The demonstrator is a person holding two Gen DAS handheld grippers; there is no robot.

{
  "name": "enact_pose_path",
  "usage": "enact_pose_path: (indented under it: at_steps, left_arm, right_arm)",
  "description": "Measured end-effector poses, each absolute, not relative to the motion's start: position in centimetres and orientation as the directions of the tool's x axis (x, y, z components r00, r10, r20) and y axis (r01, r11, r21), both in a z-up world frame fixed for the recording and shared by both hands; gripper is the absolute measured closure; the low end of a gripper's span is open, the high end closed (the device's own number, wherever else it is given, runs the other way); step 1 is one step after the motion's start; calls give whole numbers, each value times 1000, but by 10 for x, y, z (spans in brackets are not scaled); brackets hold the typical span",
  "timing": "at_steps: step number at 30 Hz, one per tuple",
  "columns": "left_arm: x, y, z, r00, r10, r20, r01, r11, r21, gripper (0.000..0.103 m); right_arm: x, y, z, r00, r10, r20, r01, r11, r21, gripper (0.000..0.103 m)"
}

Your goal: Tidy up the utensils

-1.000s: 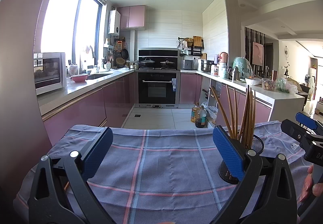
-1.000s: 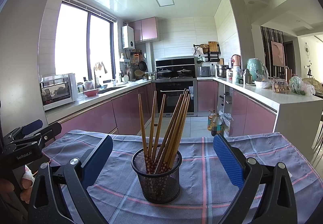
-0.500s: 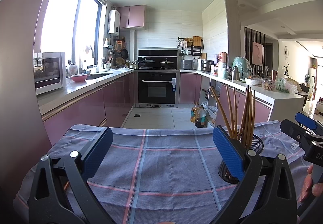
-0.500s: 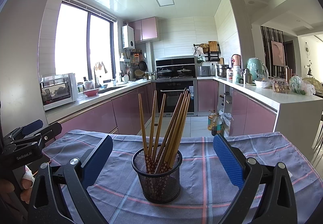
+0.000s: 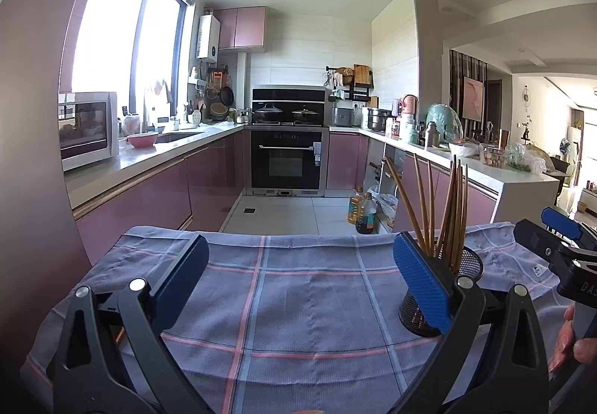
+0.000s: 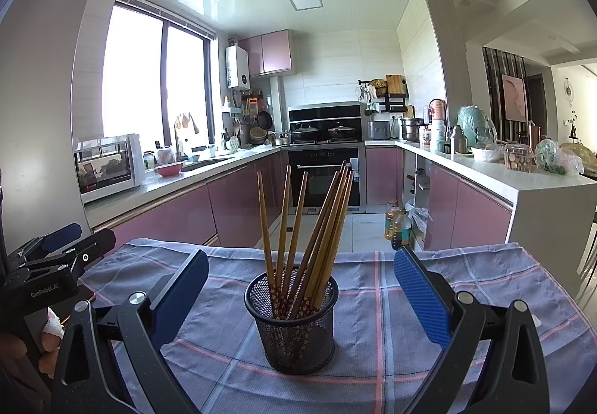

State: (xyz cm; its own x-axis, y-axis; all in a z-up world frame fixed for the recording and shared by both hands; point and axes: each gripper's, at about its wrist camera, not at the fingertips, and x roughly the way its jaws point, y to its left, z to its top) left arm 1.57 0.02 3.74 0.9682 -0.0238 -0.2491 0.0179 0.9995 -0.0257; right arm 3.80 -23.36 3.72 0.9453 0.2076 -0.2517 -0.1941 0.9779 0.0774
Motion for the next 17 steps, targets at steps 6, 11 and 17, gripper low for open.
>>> enact_pose_path:
  at_steps: [6, 11, 17]
  left_arm:
    - [14, 4, 36, 971, -12, -239, 6, 1000, -25, 6]
    - [21, 9, 30, 958, -21, -286, 9, 999, -43, 6]
    - [45, 27, 9, 911, -5, -413, -24, 998, -65, 6]
  right_arm:
    - [38, -232, 36, 945, 209, -253, -196, 978, 77, 7]
    - [42, -239, 28, 939, 194, -284, -182, 981, 70, 7]
    - [88, -294, -13, 849, 33, -528, -16, 999, 37, 7]
